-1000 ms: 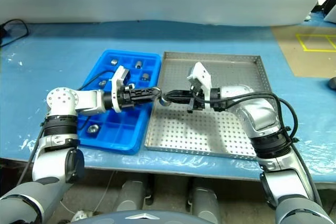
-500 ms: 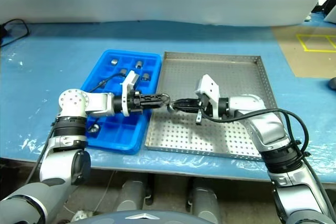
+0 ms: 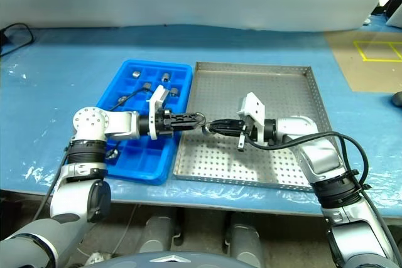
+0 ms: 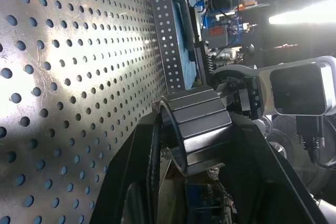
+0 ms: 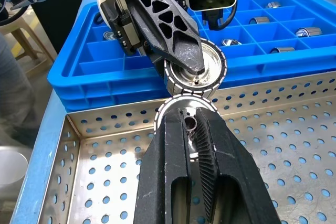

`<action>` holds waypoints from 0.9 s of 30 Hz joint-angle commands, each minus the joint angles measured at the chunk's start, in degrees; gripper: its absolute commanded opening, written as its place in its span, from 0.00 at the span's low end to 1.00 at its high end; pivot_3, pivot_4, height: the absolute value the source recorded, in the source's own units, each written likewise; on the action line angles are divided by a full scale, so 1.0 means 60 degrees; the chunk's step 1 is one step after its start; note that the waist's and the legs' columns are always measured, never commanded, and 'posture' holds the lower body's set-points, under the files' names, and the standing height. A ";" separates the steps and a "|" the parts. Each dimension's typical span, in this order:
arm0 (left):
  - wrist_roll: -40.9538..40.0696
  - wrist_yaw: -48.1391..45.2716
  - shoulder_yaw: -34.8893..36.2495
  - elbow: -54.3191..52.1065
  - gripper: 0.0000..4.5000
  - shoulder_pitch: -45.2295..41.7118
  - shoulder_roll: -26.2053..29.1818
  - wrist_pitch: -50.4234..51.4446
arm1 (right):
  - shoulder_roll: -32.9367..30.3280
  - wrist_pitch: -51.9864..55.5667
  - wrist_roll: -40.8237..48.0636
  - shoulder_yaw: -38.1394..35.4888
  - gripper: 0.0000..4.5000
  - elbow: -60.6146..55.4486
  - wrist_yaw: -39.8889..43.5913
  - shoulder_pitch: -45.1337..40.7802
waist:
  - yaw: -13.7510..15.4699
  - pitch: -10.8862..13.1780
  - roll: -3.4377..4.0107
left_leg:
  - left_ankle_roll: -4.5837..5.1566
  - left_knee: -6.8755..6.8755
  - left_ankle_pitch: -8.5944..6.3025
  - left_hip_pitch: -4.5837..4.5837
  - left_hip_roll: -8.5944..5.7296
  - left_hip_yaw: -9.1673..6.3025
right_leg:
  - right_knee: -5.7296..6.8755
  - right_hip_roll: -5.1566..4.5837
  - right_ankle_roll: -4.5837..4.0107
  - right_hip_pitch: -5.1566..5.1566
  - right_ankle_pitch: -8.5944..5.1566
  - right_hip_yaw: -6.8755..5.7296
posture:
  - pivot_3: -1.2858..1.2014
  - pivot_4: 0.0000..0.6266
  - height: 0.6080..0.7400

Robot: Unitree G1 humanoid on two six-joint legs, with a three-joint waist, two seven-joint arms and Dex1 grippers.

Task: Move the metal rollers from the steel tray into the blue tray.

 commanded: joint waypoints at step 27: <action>0.1692 -0.1911 -0.1119 -0.4909 0.30 0.2125 0.3352 -0.4468 | -0.0491 0.2653 -0.0617 -0.0579 0.00 -0.1105 -0.0750 0.0315 | -0.0022 0.0005 0.0000 | 0.0009 -0.0001 -0.0028 0.0036 0.0014 0.0009 | -0.0023 -0.0005 0.0013 0.0038 0.0002 -0.0005 | 0.54 0.24 1.00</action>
